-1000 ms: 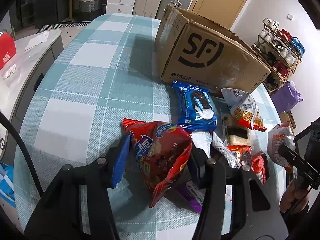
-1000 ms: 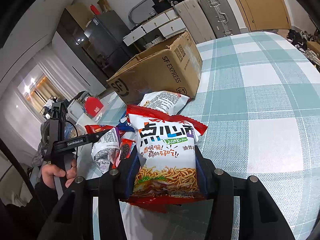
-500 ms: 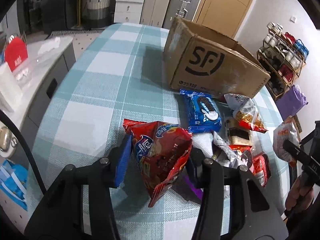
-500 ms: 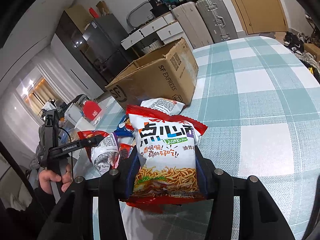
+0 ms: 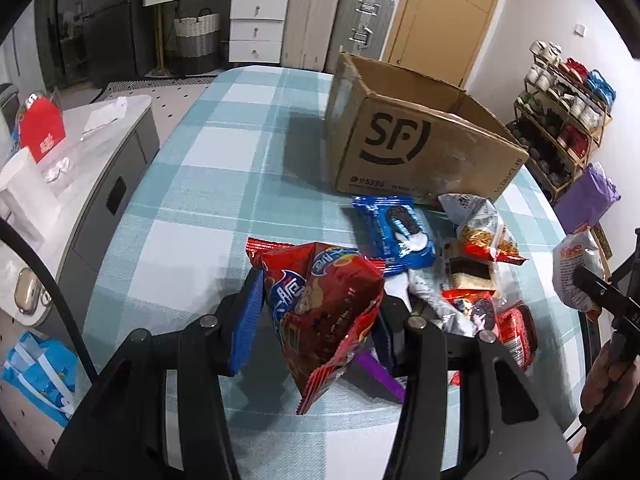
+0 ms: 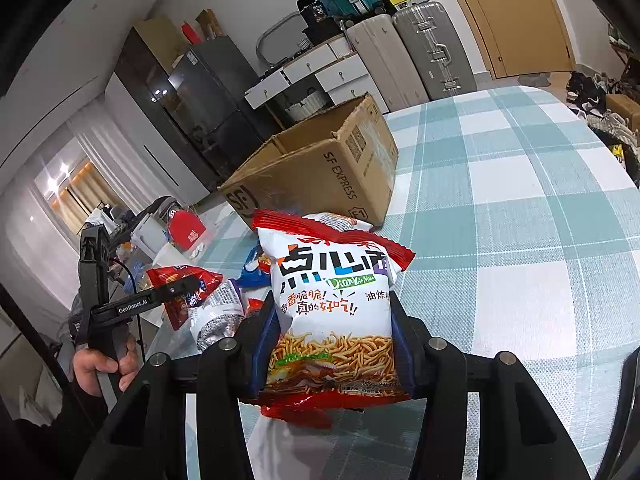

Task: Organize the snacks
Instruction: 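Grasp the red chip bag with the left gripper while the right holds the noodle bag, then carry both bags over the cardboard box with both grippers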

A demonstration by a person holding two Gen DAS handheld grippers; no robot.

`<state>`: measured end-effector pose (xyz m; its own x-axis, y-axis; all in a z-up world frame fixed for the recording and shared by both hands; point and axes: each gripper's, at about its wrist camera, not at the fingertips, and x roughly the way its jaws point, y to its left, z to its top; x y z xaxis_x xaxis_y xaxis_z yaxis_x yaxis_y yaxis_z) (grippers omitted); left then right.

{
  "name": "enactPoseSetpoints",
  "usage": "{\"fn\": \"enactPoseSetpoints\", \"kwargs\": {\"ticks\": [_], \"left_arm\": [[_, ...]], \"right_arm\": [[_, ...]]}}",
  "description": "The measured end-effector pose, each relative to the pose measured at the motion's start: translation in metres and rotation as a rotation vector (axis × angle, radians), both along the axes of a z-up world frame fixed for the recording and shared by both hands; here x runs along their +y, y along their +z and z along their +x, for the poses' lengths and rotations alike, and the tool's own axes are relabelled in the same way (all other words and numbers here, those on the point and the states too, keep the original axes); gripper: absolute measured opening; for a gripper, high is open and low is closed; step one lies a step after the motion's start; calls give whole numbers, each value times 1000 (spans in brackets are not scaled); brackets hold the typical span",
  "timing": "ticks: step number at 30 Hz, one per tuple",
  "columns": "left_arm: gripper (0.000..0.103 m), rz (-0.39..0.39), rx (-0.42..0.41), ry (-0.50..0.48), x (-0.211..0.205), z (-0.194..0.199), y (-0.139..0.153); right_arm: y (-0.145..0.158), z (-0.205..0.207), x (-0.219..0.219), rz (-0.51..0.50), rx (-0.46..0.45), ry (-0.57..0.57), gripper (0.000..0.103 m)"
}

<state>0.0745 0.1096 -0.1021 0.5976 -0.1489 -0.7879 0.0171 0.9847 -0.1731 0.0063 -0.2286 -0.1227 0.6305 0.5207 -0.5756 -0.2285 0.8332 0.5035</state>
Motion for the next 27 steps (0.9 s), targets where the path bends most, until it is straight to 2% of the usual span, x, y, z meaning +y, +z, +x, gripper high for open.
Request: {"fn": "enactPoseSetpoints", "kwargs": {"ticks": [5, 11, 14, 18, 22, 27], "left_arm": [[46, -9, -1, 16, 10, -8, 2], [46, -18, -42, 12, 10, -18, 21], [46, 44, -43, 20, 3, -17, 28], [46, -7, -43, 8, 2, -13, 37], [46, 9, -62, 21, -3, -10, 52], [46, -21, -97, 5, -6, -4, 78]], "right_arm": [[4, -1, 1, -3, -11, 2, 50], [12, -1, 4, -4, -26, 4, 50], [22, -3, 9, -30, -49, 11, 50], [33, -2, 16, -51, -76, 24, 50], [47, -2, 20, -52, -104, 36, 50], [68, 1, 25, -36, -139, 66, 50]]}}
